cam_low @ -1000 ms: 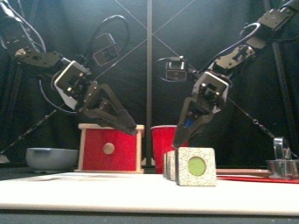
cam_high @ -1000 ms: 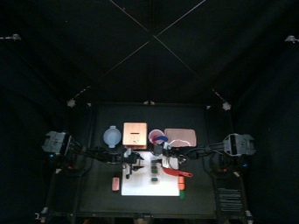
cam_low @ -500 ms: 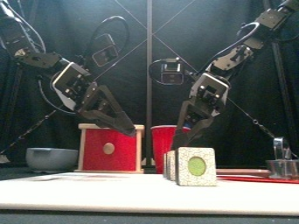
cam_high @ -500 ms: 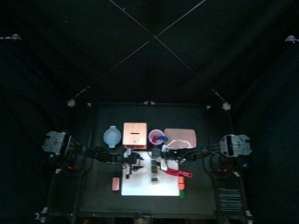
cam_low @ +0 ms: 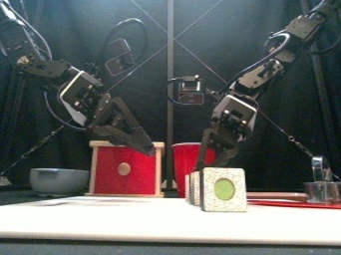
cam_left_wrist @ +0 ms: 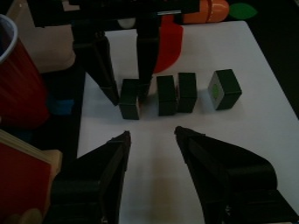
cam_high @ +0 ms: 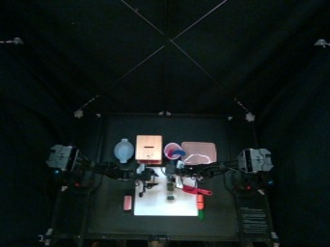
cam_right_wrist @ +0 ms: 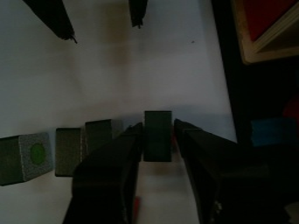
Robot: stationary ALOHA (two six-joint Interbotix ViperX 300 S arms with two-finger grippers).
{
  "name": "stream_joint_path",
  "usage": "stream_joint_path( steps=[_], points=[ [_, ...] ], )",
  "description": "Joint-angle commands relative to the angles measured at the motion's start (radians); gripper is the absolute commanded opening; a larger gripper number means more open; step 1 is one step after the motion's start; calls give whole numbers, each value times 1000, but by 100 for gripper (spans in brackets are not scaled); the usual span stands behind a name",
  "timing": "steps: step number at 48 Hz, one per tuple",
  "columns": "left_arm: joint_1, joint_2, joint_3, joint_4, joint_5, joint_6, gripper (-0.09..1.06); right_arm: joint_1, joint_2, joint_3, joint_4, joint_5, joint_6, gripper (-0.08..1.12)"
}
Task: Place sushi on board then cut the sushi with the knife then place the pieces on the plate
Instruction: Place the 4 sushi pieces on the plate
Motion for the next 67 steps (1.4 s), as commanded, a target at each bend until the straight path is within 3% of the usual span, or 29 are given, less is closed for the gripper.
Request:
stream_joint_path(
  steps=[1, 25, 42, 55, 67],
  points=[
    [3, -11, -9, 2, -5, 0, 83, -3, -26, -14, 8, -3, 0, 62],
    [2, -9, -9, 0, -5, -3, 82, -54, -285, 190, 69, 98, 3, 59],
    [2, -6, -12, 0, -5, -2, 82, -225, -448, 290, 44, 123, 0, 59],
    [6, -6, -14, 0, -5, -2, 82, -416, -407, 293, 8, 91, -2, 63],
    [6, -6, -14, -2, -5, -3, 82, -453, -301, 272, -14, 55, -2, 83]
  ],
)
